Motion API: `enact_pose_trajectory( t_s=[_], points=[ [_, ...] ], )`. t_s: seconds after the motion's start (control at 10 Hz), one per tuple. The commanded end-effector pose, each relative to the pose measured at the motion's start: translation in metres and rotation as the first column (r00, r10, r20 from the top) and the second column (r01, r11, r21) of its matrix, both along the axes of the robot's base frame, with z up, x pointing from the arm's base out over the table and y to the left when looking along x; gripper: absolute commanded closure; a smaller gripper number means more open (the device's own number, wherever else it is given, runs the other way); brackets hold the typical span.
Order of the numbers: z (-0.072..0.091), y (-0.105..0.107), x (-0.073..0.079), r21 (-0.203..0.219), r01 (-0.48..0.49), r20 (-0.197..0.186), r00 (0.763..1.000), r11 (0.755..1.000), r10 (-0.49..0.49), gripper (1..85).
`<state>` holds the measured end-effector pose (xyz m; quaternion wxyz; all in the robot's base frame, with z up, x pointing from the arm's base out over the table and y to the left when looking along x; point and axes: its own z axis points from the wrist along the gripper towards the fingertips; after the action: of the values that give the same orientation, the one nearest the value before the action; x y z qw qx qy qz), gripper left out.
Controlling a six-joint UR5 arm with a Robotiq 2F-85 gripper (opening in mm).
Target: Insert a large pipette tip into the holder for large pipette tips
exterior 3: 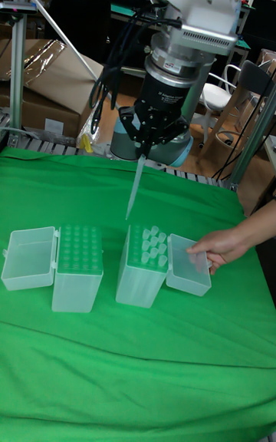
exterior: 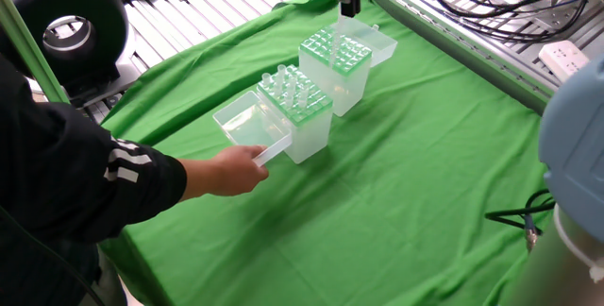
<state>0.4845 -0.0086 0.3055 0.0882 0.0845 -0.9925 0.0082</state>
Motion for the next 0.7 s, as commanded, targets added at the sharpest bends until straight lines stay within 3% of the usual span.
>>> enact_pose_trajectory(
  t_s=[0.0,0.2,0.4,0.6],
  points=[
    [0.002,-0.002,-0.008,-0.005,0.105,-0.023,0.994,0.995,-0.105,85.0],
    [0.001,-0.003,-0.002,-0.011,0.125,0.000,0.992,0.992,-0.125,85.0],
    [0.001,0.002,-0.005,0.024,0.040,-0.014,0.999,0.999,-0.039,85.0],
    [-0.003,-0.036,0.004,-0.002,-0.031,-0.010,0.999,1.000,0.031,85.0]
  ],
)
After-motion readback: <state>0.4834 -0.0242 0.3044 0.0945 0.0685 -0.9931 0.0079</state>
